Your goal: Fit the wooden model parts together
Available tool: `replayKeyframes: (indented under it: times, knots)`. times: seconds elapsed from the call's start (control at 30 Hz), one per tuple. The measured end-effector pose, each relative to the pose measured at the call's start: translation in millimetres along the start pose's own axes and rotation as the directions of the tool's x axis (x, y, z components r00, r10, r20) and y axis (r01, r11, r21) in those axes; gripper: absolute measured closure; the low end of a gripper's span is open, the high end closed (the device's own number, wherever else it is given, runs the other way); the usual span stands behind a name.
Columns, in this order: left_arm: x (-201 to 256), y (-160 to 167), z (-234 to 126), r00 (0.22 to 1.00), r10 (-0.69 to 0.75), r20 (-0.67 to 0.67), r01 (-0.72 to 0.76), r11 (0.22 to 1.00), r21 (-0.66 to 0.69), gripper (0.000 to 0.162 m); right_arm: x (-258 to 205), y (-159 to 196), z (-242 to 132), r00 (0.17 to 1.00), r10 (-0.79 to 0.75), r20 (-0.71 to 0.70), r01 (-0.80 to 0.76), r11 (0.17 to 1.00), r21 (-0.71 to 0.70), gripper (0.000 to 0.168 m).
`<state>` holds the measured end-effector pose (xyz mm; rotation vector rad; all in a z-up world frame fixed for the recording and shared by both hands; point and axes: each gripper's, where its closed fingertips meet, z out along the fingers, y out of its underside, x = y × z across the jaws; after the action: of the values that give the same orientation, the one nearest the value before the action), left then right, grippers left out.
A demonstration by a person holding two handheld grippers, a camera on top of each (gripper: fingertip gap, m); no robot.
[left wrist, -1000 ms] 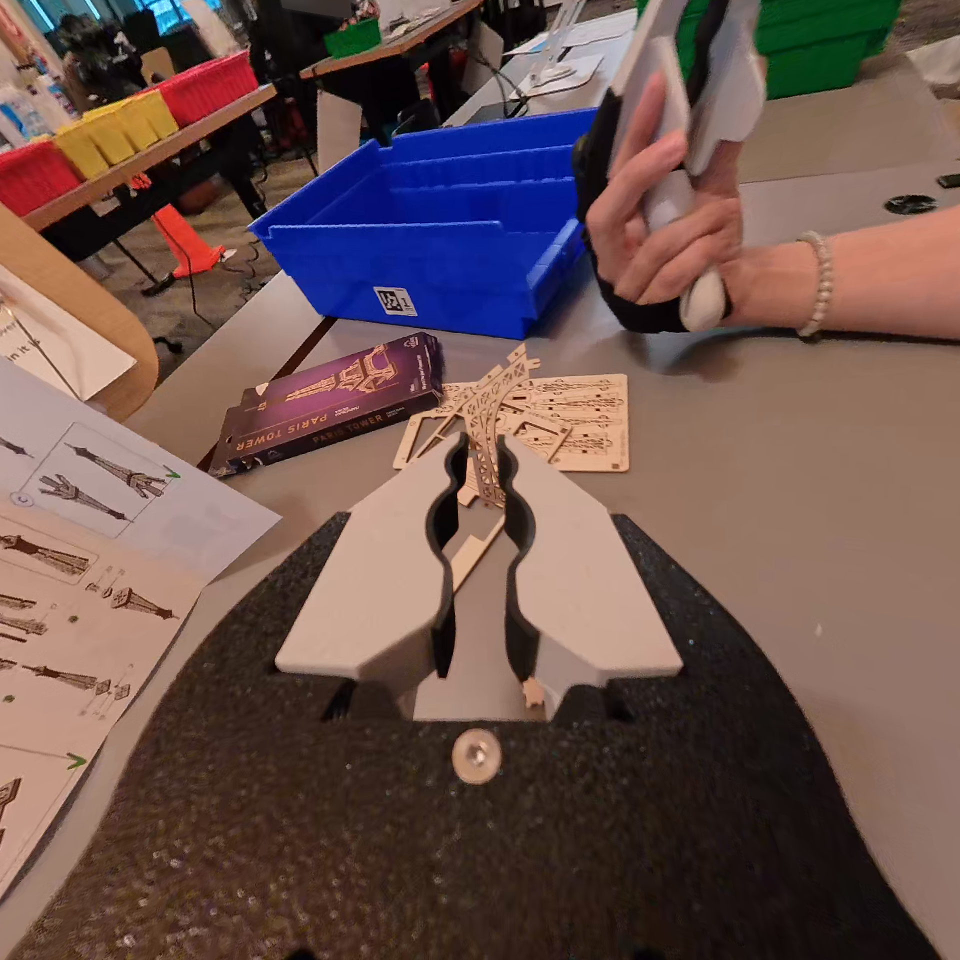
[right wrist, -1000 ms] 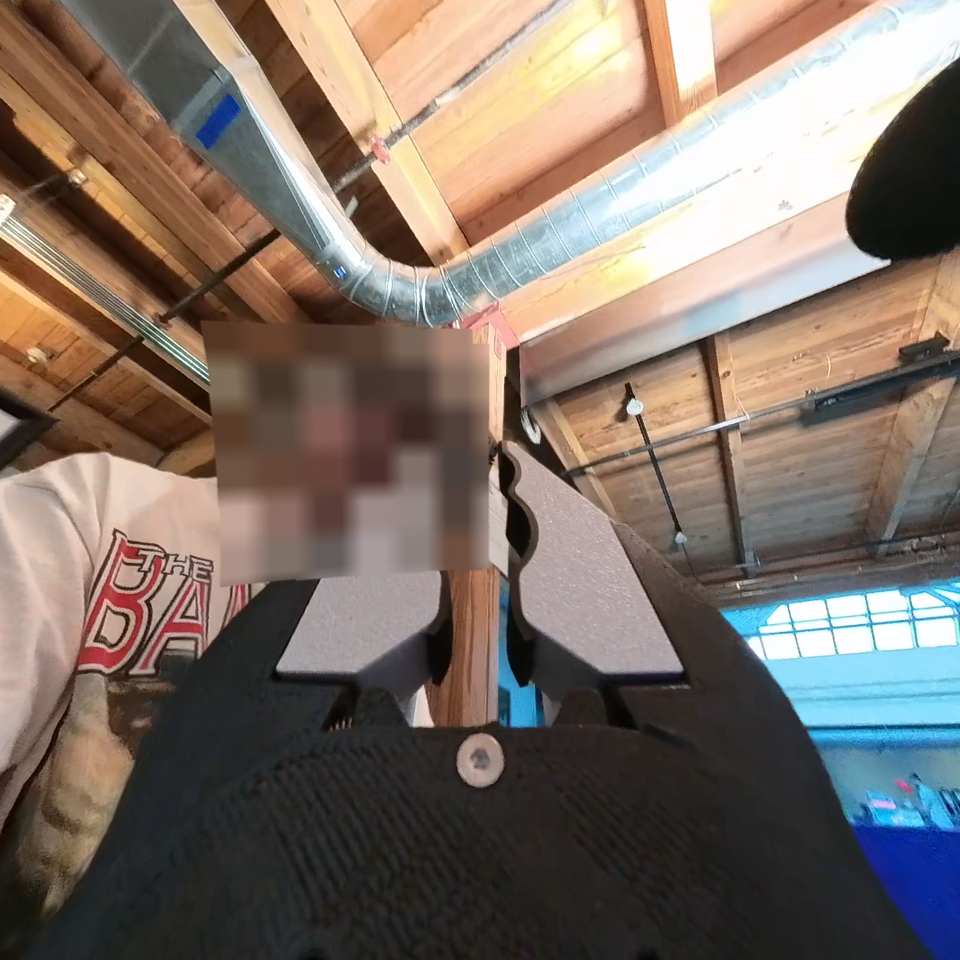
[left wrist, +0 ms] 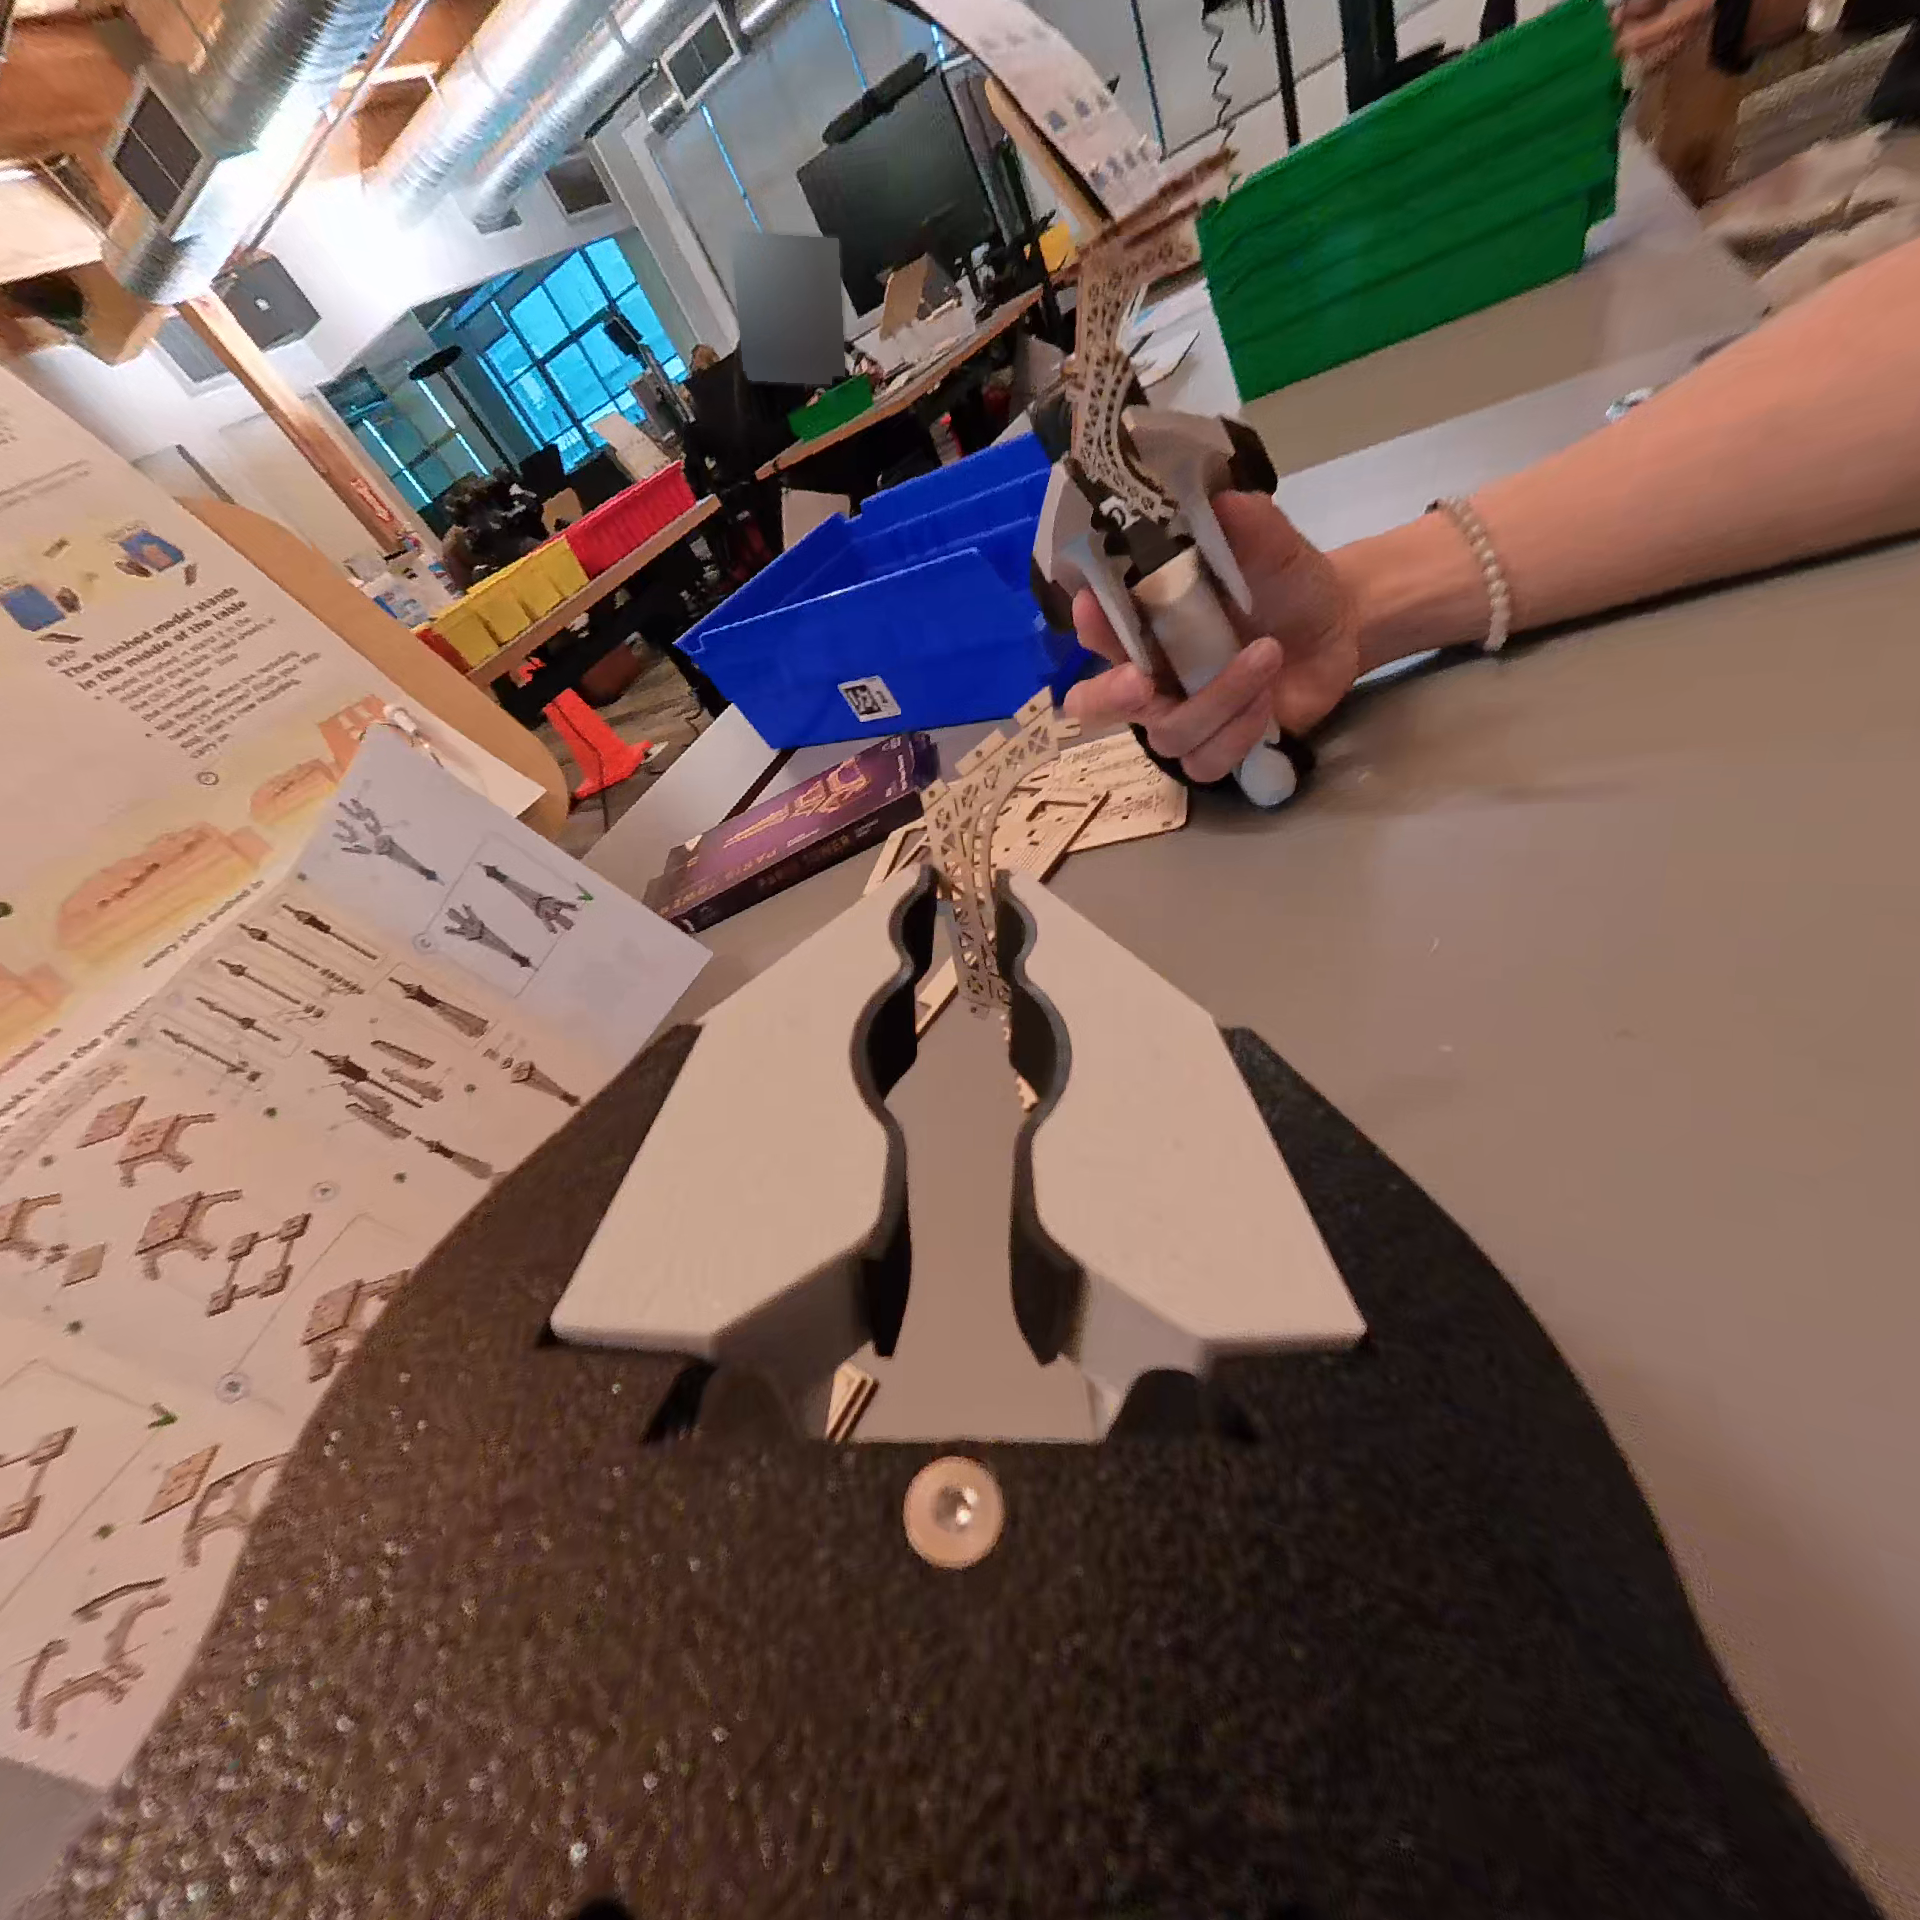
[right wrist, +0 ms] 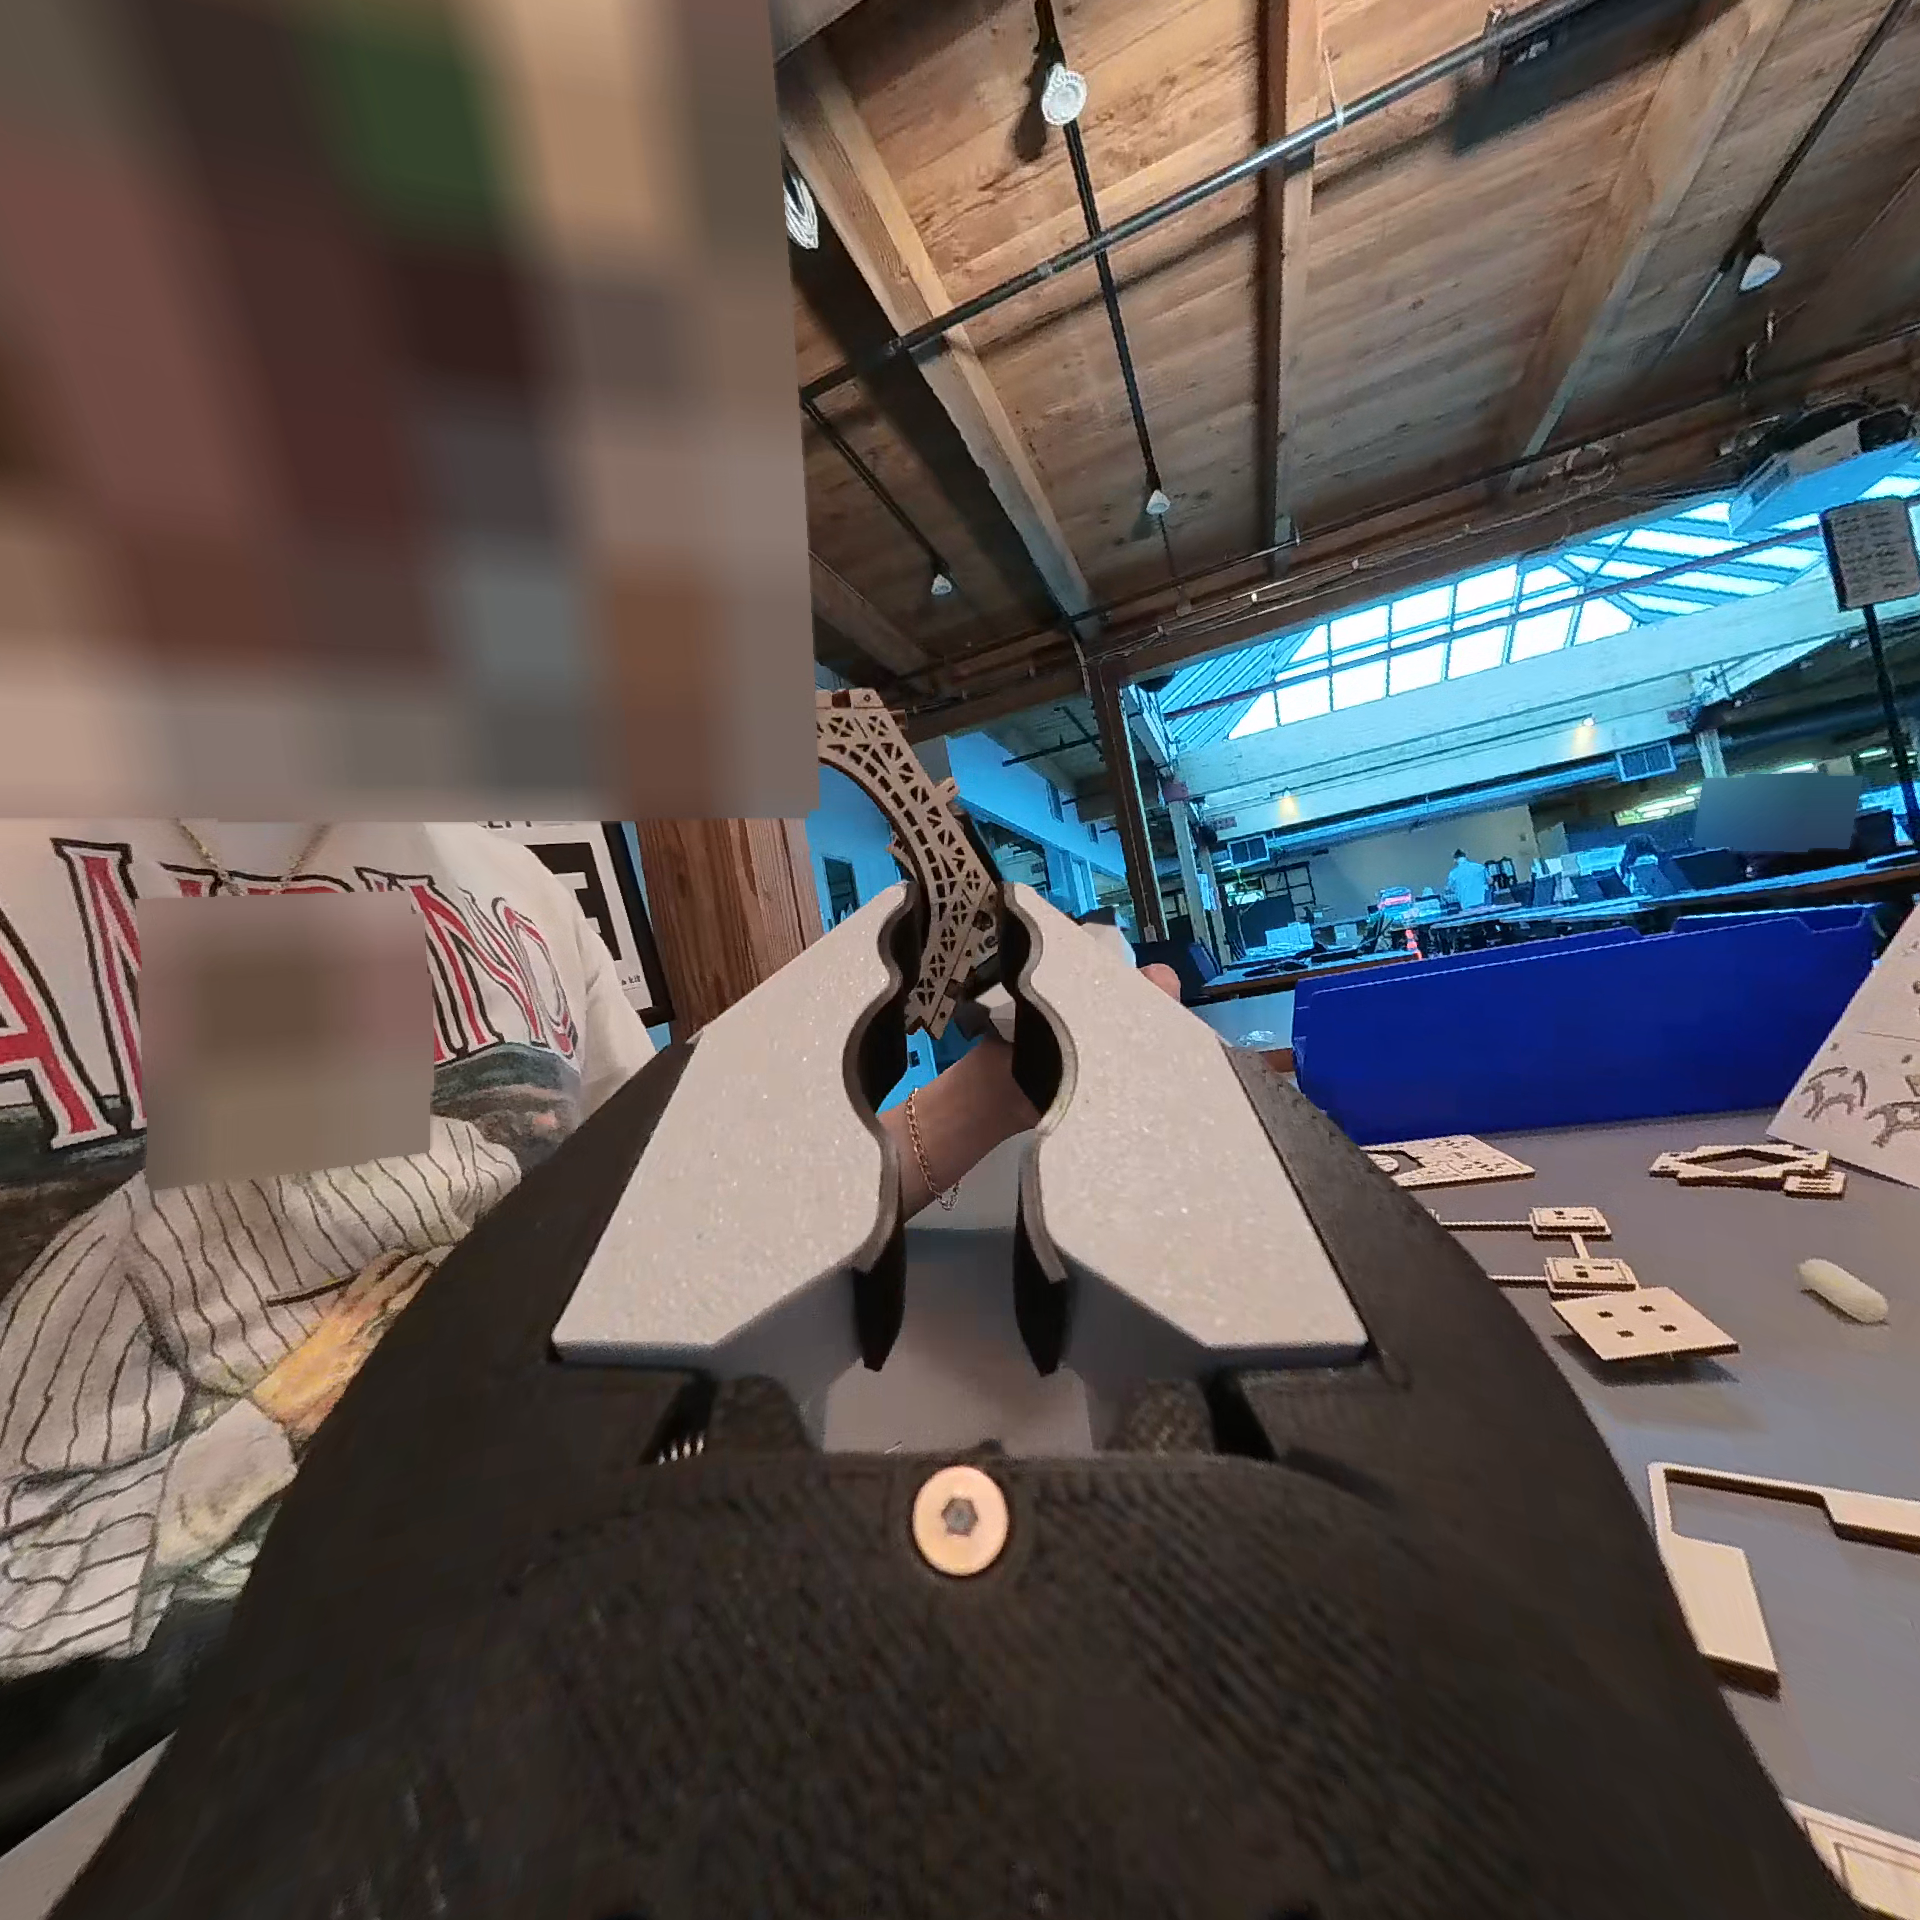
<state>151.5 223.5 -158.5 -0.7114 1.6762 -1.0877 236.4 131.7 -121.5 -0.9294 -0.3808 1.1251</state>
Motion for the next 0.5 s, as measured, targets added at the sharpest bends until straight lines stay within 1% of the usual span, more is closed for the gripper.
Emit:
replayKeyframes:
  times: [0.1,0.17,0.33,0.43,0.5]
  knots:
    - [5,6,2,0.999,0.050,-0.003,-0.050,0.998,-0.035,0.154,1,-1,-1,1.000,0.003,-0.003,-0.003,1.000,0.005,0.158]
    - [6,13,5,0.994,0.107,0.002,-0.106,0.991,-0.081,0.154,1,-2,-2,1.000,0.006,-0.002,-0.006,1.000,0.006,0.157]
    - [12,26,12,0.963,0.270,-0.001,-0.266,0.945,-0.192,0.154,1,-2,-2,1.000,0.011,-0.001,-0.011,1.000,0.008,0.157]
    - [16,33,17,0.945,0.327,-0.023,-0.323,0.916,-0.239,0.154,2,-2,-2,1.000,0.017,-0.002,-0.017,1.000,0.010,0.157]
    - [21,33,20,0.937,0.347,-0.039,-0.345,0.907,-0.241,0.154,2,-2,-2,1.000,0.016,-0.001,-0.016,1.000,0.009,0.158]
